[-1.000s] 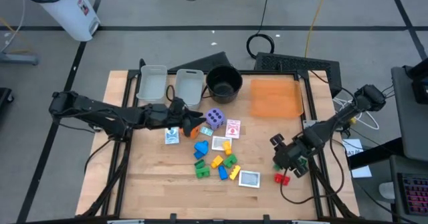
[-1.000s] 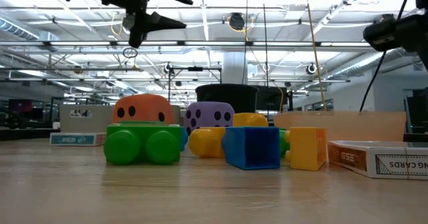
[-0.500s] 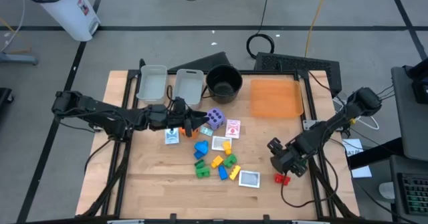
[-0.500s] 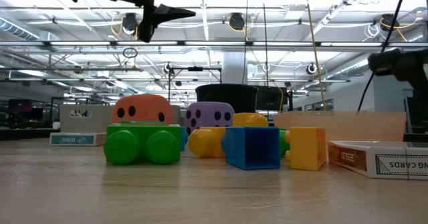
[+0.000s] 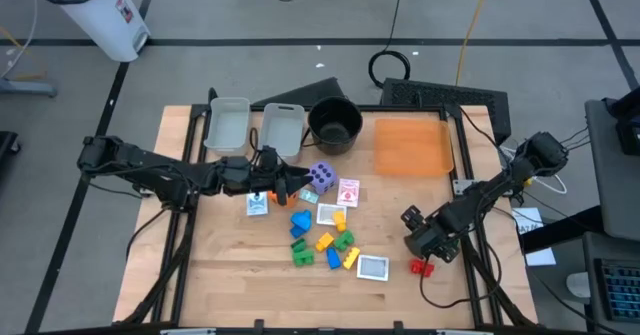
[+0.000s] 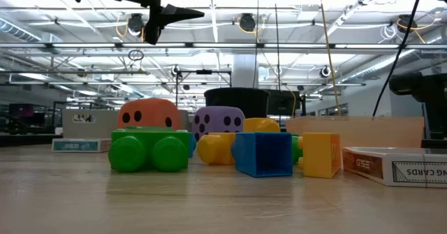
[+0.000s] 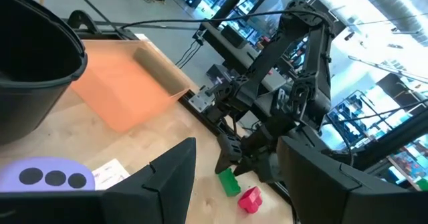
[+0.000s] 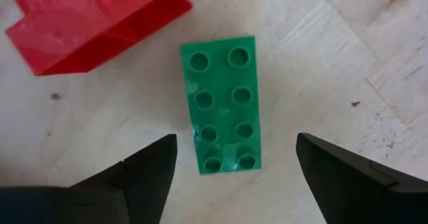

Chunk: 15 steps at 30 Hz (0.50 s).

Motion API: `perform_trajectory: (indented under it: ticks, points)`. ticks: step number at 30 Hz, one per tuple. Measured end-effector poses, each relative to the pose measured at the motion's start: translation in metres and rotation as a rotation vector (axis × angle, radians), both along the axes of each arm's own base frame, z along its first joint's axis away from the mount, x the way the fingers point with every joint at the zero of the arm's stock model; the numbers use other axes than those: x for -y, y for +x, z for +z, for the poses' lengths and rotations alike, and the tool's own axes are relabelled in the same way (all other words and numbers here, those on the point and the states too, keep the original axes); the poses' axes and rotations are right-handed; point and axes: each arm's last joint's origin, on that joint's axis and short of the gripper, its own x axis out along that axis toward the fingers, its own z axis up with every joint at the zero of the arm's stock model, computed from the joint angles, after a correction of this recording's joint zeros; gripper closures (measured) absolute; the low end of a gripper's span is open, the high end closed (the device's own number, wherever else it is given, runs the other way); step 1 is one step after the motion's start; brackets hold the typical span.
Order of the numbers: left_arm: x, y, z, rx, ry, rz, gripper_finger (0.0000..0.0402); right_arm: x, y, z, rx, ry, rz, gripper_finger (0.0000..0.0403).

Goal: Pick & Place Toys
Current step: Put the green game piece into the right gray bin

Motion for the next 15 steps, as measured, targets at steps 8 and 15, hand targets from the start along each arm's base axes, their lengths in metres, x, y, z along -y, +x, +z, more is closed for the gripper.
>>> perform_trajectory:
  ticks: [8, 15]
  points:
    - [0.0, 0.0, 0.0, -0.001, 0.001, 0.0, 0.0183, -0.004, 0.006, -0.006, 0.009, 0.009, 0.0, 0.0144]
    - [0.0, 0.0, 0.0, -0.006, 0.003, 0.0, 0.0183, -0.003, 0.004, -0.012, -0.016, -0.005, 0.0, 0.0173]
